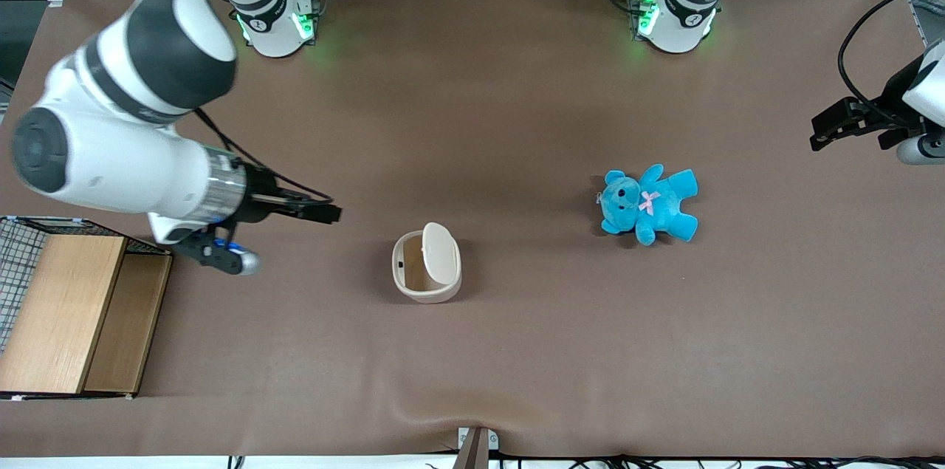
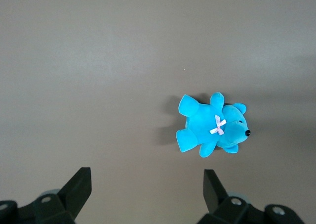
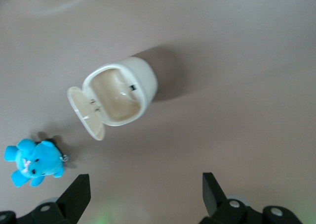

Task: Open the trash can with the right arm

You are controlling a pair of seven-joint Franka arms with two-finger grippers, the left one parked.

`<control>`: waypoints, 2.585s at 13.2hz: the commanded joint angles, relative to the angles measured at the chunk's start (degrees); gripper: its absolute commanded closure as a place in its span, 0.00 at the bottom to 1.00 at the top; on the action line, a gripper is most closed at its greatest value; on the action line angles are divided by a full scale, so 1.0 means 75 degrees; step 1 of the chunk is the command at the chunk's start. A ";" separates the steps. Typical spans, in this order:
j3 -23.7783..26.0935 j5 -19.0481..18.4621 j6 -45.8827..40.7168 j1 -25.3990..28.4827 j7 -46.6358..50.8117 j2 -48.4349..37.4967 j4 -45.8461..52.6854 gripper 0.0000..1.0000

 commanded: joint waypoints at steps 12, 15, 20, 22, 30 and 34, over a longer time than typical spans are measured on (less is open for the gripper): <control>0.0091 -0.1759 -0.1959 -0.2317 -0.4188 -0.1460 -0.0616 0.00; 0.0091 -0.2180 -0.1925 -0.2389 -0.4493 -0.2152 -0.1156 0.00; 0.0079 -0.2332 -0.1070 -0.2412 -0.4773 -0.3500 -0.2690 0.00; 0.0091 -0.2345 -0.1022 -0.2529 -0.4880 -0.3572 -0.2739 0.00; 0.0103 -0.2345 -0.0741 -0.2530 -0.4892 -0.4123 -0.3139 0.00; 0.0103 -0.2368 -0.0694 -0.2553 -0.4857 -0.3995 -0.2846 0.00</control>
